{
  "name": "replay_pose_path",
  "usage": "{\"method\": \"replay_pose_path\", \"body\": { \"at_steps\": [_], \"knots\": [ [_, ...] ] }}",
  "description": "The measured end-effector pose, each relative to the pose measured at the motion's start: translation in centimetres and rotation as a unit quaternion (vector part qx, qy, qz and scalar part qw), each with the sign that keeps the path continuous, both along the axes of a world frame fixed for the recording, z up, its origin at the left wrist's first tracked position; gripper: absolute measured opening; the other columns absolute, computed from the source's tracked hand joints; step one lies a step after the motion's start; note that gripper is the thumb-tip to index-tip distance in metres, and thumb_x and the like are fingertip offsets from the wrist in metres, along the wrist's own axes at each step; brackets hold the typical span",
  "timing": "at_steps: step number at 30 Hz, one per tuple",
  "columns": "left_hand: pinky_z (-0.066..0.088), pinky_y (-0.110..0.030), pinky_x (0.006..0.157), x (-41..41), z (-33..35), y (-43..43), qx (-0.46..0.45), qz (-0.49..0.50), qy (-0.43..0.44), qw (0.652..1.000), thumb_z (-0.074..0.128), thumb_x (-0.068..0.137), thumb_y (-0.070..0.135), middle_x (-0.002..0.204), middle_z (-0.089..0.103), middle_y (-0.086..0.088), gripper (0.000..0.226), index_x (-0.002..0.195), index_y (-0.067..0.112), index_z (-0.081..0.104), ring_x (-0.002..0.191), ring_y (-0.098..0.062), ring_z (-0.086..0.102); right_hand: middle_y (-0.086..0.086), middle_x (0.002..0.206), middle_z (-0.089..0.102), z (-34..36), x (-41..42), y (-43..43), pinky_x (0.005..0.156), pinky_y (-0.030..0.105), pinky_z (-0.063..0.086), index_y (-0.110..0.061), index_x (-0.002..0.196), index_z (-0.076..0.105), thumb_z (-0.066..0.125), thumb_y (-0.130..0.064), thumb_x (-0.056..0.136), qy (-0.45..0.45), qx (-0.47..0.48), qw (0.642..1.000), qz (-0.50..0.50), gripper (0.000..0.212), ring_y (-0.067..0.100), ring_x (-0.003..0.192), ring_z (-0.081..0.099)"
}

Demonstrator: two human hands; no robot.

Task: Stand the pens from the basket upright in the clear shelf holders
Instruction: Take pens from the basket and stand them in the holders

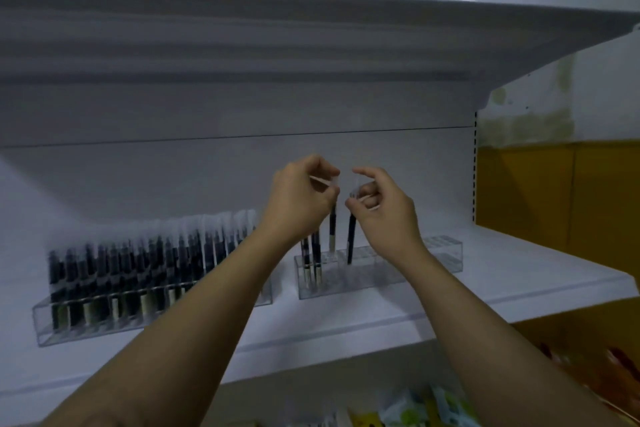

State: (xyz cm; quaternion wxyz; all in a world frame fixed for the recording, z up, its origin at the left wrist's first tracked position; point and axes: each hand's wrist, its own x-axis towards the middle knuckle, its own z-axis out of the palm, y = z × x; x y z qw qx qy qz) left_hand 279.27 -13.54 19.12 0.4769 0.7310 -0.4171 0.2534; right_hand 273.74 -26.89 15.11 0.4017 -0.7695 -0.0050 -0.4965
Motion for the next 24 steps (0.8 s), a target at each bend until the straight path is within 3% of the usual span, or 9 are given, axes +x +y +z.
{"method": "replay_pose_path", "body": {
  "at_steps": [2, 7, 12, 16, 19, 24],
  "knots": [
    [0.057, -0.022, 0.063, 1.1, 0.2, -0.7, 0.003, 0.016, -0.011, 1.000, 0.066, 0.089, 0.016, 0.091, 0.067, 0.004, 0.006, 0.094, 0.018, 0.064, 0.077, -0.006, 0.065, -0.007, 0.085, 0.057, 0.2, 1.2, -0.5, 0.058, 0.003, 0.043, -0.026, 0.124, 0.055, 0.068, -0.013, 0.088, -0.009, 0.008, 1.000, -0.001, 0.040, 0.000, 0.063, 0.054],
    [0.054, -0.019, 0.068, 3.3, -0.1, -2.2, 0.020, 0.054, -0.030, 0.998, 0.067, 0.088, 0.014, 0.090, 0.067, 0.003, 0.007, 0.095, 0.014, 0.066, 0.078, -0.005, 0.063, -0.003, 0.087, 0.060, 0.0, 4.4, -2.1, 0.059, 0.003, 0.043, -0.025, 0.124, 0.056, 0.068, -0.012, 0.088, -0.028, 0.033, 0.999, -0.009, 0.041, 0.002, 0.064, 0.056],
    [0.049, -0.010, 0.061, 4.7, -0.5, -2.6, 0.024, 0.076, -0.029, 0.996, 0.067, 0.087, 0.014, 0.090, 0.067, 0.002, 0.008, 0.095, 0.015, 0.066, 0.077, -0.006, 0.064, -0.004, 0.085, 0.061, -0.8, 6.3, -3.0, 0.062, 0.005, 0.045, -0.025, 0.124, 0.056, 0.069, -0.011, 0.087, -0.040, 0.054, 0.998, 0.004, 0.042, -0.001, 0.063, 0.055],
    [0.051, -0.014, 0.065, 4.8, -0.3, -2.1, 0.014, 0.079, -0.030, 0.996, 0.068, 0.087, 0.014, 0.087, 0.068, 0.002, 0.007, 0.093, 0.014, 0.067, 0.077, -0.007, 0.065, -0.005, 0.085, 0.060, -1.2, 7.2, -2.9, 0.062, 0.006, 0.045, -0.027, 0.123, 0.058, 0.070, -0.011, 0.086, -0.030, 0.054, 0.998, 0.013, 0.042, -0.003, 0.063, 0.055],
    [0.048, -0.007, 0.061, 4.8, -0.2, -1.6, 0.016, 0.080, -0.030, 0.996, 0.068, 0.086, 0.015, 0.086, 0.068, 0.004, 0.007, 0.092, 0.016, 0.067, 0.075, -0.003, 0.064, -0.001, 0.087, 0.062, -1.5, 7.4, -2.6, 0.063, 0.007, 0.047, -0.028, 0.122, 0.059, 0.070, -0.010, 0.086, -0.005, 0.039, 0.999, 0.027, 0.042, -0.001, 0.063, 0.054],
    [0.051, -0.015, 0.072, 5.2, -0.8, -1.8, 0.063, 0.090, -0.019, 0.994, 0.069, 0.086, 0.016, 0.091, 0.069, 0.002, 0.011, 0.096, 0.015, 0.068, 0.082, -0.009, 0.065, -0.005, 0.090, 0.062, -3.2, 7.2, -2.4, 0.077, 0.030, 0.055, -0.034, 0.128, 0.056, 0.067, -0.012, 0.087, 0.113, -0.080, 0.990, 0.011, 0.048, 0.009, 0.076, 0.058]
  ]
}}
